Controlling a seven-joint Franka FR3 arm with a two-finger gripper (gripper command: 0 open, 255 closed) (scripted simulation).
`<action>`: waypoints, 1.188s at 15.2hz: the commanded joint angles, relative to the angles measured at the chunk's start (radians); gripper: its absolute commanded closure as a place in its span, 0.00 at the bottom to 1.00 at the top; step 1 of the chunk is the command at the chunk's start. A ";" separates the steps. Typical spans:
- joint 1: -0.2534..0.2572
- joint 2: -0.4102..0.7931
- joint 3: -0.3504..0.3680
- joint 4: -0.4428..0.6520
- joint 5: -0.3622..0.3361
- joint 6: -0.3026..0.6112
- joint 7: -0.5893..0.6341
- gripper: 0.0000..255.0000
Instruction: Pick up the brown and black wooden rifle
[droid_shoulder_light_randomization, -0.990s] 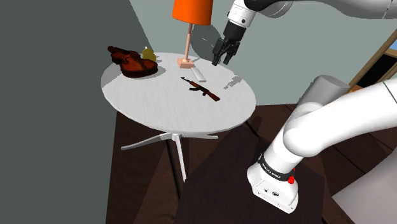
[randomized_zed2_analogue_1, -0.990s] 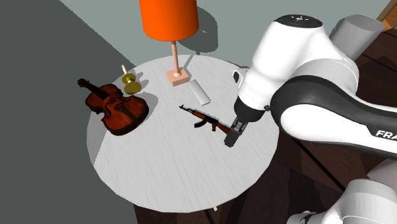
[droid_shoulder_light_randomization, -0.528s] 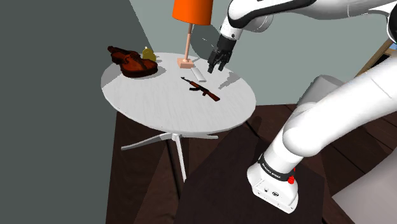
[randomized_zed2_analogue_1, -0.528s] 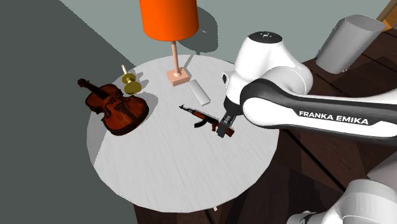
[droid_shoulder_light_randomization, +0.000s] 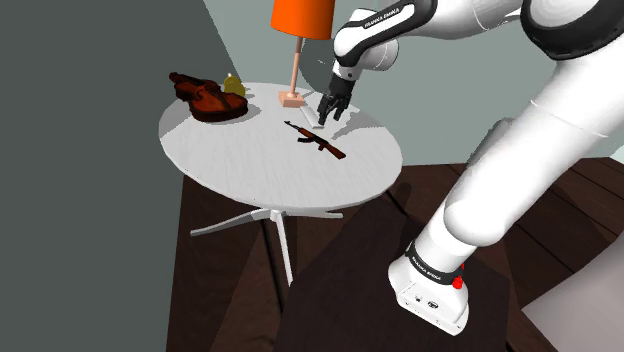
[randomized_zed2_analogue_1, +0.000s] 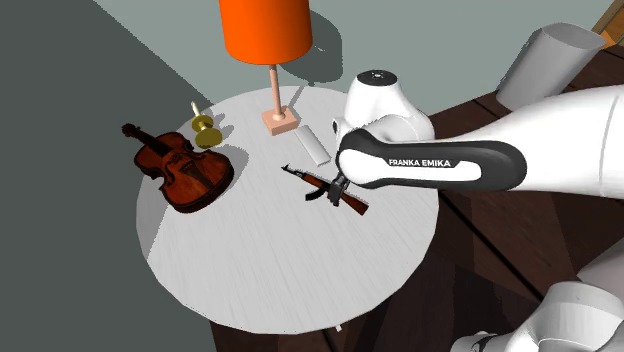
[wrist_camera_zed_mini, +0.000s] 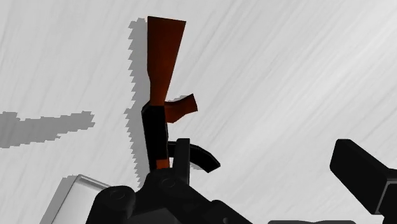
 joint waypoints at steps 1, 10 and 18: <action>-0.006 0.075 -0.014 0.032 0.021 0.036 -0.040 0.00; -0.073 0.415 -0.021 0.253 0.135 0.119 -0.195 0.00; -0.087 0.484 -0.001 0.238 0.174 0.199 -0.224 0.00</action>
